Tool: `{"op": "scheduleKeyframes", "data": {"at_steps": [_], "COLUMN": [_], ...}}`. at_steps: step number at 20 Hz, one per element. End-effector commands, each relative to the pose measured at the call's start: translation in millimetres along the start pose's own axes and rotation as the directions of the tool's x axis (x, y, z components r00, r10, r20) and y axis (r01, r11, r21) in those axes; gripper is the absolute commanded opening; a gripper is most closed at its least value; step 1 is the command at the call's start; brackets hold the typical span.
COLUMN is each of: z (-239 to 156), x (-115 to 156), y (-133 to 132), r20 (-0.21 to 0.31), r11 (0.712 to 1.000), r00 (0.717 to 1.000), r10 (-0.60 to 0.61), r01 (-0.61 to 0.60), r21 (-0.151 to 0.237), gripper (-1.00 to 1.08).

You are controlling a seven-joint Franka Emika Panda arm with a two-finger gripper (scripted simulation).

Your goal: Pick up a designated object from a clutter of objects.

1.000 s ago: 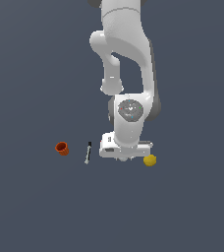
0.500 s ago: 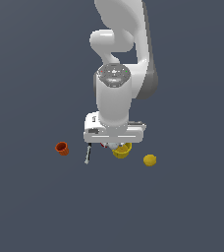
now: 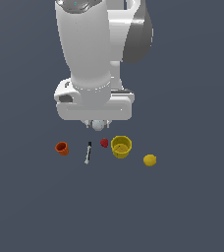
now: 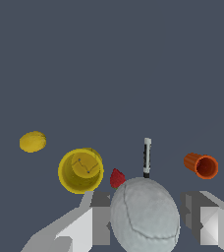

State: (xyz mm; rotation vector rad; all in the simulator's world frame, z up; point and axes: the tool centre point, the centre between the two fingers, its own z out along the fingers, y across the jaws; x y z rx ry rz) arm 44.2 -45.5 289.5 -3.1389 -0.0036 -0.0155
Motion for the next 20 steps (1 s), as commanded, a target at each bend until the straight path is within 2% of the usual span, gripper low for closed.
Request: {"op": "scheduleKeyframes", "data": {"at_steps": [1, 11, 20], "z": [-26.2, -97.0, -115.5], "x": [-2.0, -3.3, -2.1], "y": [11.8, 44.3, 53.0], "r20": [0.003, 0.008, 0.010], "r11": [1.000, 1.000, 1.000], "r00": [1.000, 1.000, 1.000], "r10": [0.000, -0.001, -0.001], "r01": [0.000, 0.001, 0.001], "r21": [0.000, -0.002, -0.003], "gripper": [-1.00, -1.00, -1.00]}}
